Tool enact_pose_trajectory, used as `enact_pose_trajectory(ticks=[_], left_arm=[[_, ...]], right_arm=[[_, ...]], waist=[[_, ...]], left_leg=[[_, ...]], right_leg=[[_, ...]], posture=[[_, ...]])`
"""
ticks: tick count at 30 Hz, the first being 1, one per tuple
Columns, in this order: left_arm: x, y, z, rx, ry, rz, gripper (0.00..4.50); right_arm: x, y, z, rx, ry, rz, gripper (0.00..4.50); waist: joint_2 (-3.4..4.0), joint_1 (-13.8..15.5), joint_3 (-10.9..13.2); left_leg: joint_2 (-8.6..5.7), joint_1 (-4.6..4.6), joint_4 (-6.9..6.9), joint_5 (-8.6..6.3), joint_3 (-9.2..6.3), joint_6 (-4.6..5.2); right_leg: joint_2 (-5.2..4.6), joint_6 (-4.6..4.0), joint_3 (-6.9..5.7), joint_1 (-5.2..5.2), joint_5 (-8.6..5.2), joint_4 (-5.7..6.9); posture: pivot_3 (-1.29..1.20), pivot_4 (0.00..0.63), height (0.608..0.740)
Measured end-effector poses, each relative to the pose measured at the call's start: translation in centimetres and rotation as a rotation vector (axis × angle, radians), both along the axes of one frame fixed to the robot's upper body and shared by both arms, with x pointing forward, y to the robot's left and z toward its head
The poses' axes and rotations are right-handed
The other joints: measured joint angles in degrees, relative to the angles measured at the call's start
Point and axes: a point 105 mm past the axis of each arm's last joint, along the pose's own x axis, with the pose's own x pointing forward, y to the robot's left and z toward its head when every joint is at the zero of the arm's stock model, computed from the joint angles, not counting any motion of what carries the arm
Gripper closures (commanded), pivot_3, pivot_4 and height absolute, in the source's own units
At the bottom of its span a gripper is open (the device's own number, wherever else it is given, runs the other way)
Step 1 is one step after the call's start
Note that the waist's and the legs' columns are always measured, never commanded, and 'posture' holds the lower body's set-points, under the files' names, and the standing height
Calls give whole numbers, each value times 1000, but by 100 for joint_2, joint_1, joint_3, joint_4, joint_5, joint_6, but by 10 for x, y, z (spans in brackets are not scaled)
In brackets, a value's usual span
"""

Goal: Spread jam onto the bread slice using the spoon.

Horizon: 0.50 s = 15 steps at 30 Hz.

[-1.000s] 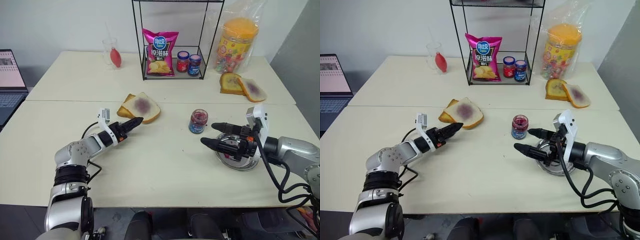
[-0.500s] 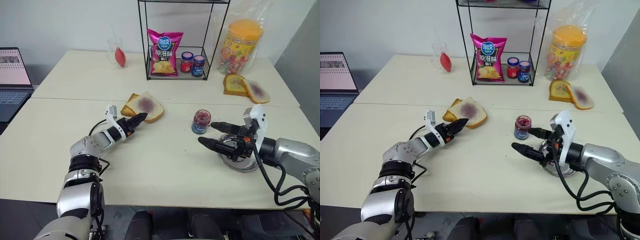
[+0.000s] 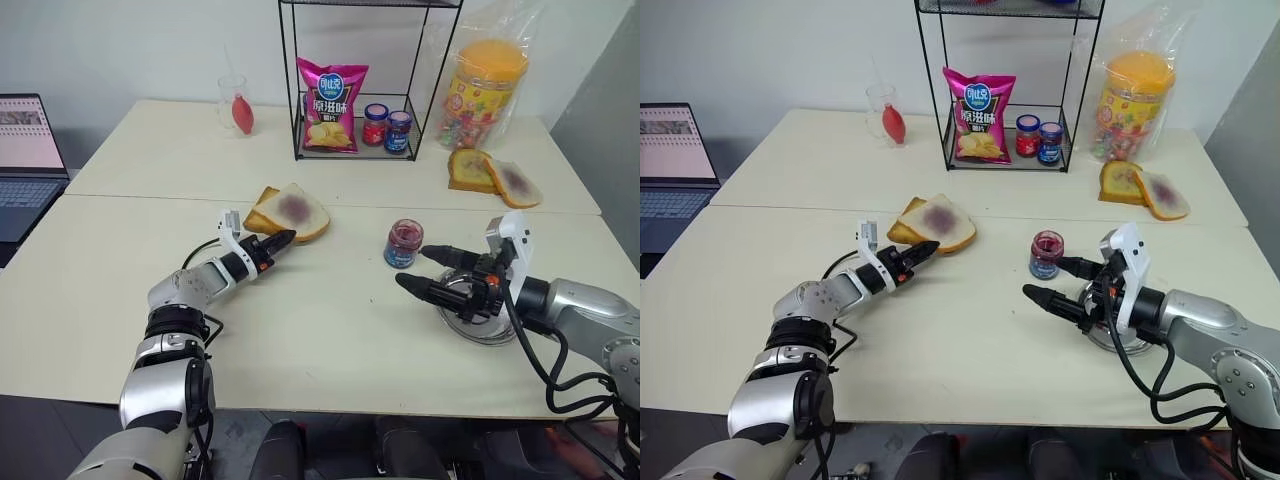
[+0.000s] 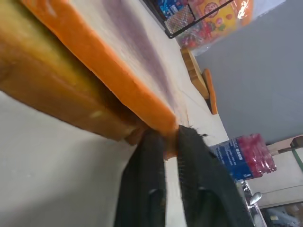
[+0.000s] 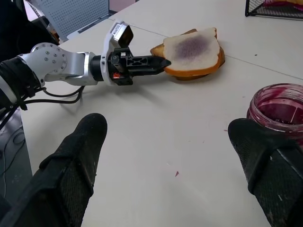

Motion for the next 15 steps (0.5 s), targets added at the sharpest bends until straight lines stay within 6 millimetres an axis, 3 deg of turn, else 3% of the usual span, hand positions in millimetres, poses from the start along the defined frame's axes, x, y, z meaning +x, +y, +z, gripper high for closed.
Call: enact_pose_trajectory(ticks=[9,13,15], left_arm=[[-2,0,2,12,-1,-22,4442],[-14,-1,23,65,-59,-130,4442],[-32,-3,40,104,-101,-250,4442]], right_arm=[[-1,0,0,8,-6,7,0],[-2,-4,0,1,-2,6,0],[-4,-9,1,-13,3,5,0]], waist=[[0,-1,0],[0,-7,0],[1,-20,1]], left_leg=[[0,-1,-1,0,-2,0],[2,-13,-2,0,-3,0],[2,-28,-3,0,-5,-1]], right_leg=[[1,0,-2,-1,0,-1],[1,0,-3,-9,0,-4],[0,0,-3,-23,0,-3]], posture=[[0,150,740],[0,150,740],[0,150,740]])
